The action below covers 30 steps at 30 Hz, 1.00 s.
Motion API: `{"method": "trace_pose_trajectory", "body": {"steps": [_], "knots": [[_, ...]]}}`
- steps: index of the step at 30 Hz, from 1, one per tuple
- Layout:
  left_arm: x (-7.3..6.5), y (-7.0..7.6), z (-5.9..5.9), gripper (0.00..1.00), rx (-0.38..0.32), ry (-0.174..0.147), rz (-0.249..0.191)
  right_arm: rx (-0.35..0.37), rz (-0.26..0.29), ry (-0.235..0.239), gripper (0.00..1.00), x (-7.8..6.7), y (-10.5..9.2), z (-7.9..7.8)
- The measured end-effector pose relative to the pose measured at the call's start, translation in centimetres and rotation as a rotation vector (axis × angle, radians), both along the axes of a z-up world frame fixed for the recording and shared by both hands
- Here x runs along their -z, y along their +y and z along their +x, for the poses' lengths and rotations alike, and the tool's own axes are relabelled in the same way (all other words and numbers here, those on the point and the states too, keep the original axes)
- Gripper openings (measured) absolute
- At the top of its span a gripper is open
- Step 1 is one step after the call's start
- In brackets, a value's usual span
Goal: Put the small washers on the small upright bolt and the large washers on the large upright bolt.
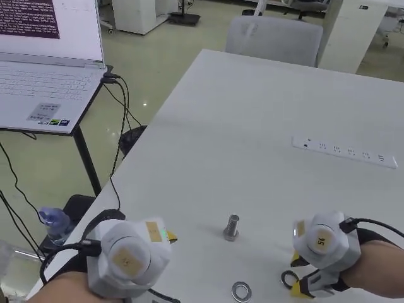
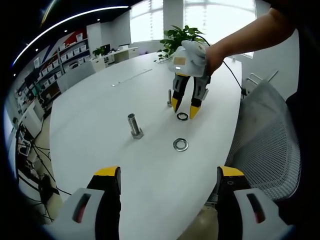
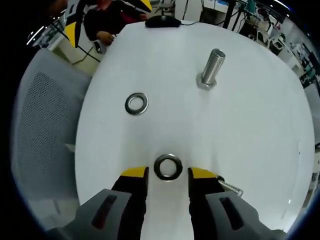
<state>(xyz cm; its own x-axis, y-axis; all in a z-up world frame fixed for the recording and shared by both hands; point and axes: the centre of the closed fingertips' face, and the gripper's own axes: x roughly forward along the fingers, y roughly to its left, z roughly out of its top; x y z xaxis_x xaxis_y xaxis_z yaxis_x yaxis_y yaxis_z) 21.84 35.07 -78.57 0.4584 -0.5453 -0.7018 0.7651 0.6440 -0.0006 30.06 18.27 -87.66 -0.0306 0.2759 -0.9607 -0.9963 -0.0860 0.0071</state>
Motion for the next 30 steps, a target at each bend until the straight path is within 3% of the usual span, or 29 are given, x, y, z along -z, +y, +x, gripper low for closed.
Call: {"method": "trace_pose_trajectory", "body": {"steps": [12,19,30], "knots": [[0.33,0.23,0.16,0.78,0.005,0.007,0.015,-0.005,-0.005,-0.016,0.31,0.14,-0.04,0.07],[0.5,0.03,-0.08,0.76,0.006,0.014,0.013,0.002,0.011,-0.019,0.25,0.16,0.1,0.04],[0.75,-0.11,-0.52,0.74,0.002,0.024,0.013,0.004,-0.06,-0.044,0.22,0.3,0.35,-0.05]]}}
